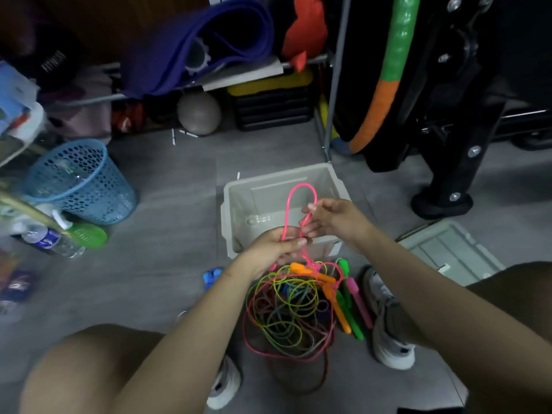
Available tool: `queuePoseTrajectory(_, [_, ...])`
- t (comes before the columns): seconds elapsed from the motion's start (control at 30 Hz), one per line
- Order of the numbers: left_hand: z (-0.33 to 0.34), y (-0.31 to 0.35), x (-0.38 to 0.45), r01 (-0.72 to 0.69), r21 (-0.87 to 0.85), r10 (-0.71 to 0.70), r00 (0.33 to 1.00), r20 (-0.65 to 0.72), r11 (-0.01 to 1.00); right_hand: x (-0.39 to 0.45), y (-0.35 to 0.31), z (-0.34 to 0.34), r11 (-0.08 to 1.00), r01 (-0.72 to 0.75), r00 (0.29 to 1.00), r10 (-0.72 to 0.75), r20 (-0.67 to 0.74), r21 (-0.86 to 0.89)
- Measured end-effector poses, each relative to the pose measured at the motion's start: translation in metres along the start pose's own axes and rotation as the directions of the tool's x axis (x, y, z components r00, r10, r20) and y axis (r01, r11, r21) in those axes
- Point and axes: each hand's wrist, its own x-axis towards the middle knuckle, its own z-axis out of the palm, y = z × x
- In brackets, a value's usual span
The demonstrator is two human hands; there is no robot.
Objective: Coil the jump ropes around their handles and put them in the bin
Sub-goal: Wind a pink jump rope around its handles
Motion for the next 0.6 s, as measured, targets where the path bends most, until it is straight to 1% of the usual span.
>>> queuePoseTrajectory(0.07, [0.007, -0.013, 0.009, 0.002, -0.038, -0.004, 0.999, -0.042, 0.999, 0.005, 0.014, -0.007, 0.998, -0.037, 0.999, 0.036, 0.008, 0.044])
queuePoseTrajectory(0.1, [0.01, -0.016, 0.012, -0.001, -0.063, -0.006, 0.994, -0.107, 0.998, 0.008, 0.023, -0.011, 0.997, -0.054, 0.999, 0.053, 0.01, 0.049])
queuePoseTrajectory(0.13, [0.012, -0.018, 0.015, -0.014, -0.085, -0.004, 0.98, -0.201, 0.996, 0.01, 0.033, -0.015, 0.997, -0.074, 0.997, 0.074, -0.003, 0.035])
queuePoseTrajectory(0.17, [0.012, -0.022, 0.018, -0.031, -0.082, 0.004, 0.95, -0.313, 0.996, 0.012, 0.045, -0.02, 0.995, -0.096, 0.995, 0.096, -0.028, -0.006])
queuePoseTrajectory(0.23, [0.008, -0.031, 0.023, -0.038, -0.008, 0.028, 0.857, -0.515, 0.999, 0.014, 0.077, -0.031, 0.979, -0.161, 0.984, 0.15, -0.094, -0.121])
queuePoseTrajectory(0.3, [0.001, -0.046, 0.024, 0.003, 0.05, 0.03, 0.774, -0.633, 0.999, 0.014, 0.11, -0.043, 0.958, -0.22, 0.974, 0.206, -0.094, -0.186])
queuePoseTrajectory(0.33, [-0.002, -0.056, 0.023, 0.016, 0.073, 0.036, 0.751, -0.66, 0.997, 0.014, 0.128, -0.049, 0.948, -0.258, 0.965, 0.243, -0.096, -0.187])
queuePoseTrajectory(0.37, [-0.004, -0.066, 0.023, 0.036, 0.104, 0.042, 0.747, -0.663, 0.994, 0.014, 0.145, -0.055, 0.933, -0.307, 0.949, 0.286, -0.13, -0.19])
queuePoseTrajectory(0.43, [-0.002, -0.086, 0.025, 0.106, 0.167, 0.019, 0.79, -0.613, 0.98, 0.015, 0.175, -0.068, 0.885, -0.404, 0.907, 0.354, -0.228, -0.231])
queuePoseTrajectory(0.5, [0.005, -0.103, 0.029, 0.174, 0.209, -0.033, 0.838, -0.545, 0.962, 0.013, 0.204, -0.077, 0.786, -0.484, 0.872, 0.394, -0.292, -0.385])
queuePoseTrajectory(0.53, [0.009, -0.114, 0.031, 0.191, 0.23, -0.047, 0.855, -0.516, 0.954, 0.013, 0.216, -0.08, 0.745, -0.485, 0.872, 0.377, -0.312, -0.458])
queuePoseTrajectory(0.6, [0.014, -0.135, 0.039, 0.198, 0.325, -0.021, 0.879, -0.476, 0.925, 0.014, 0.229, -0.079, 0.746, -0.455, 0.886, 0.324, -0.332, -0.487])
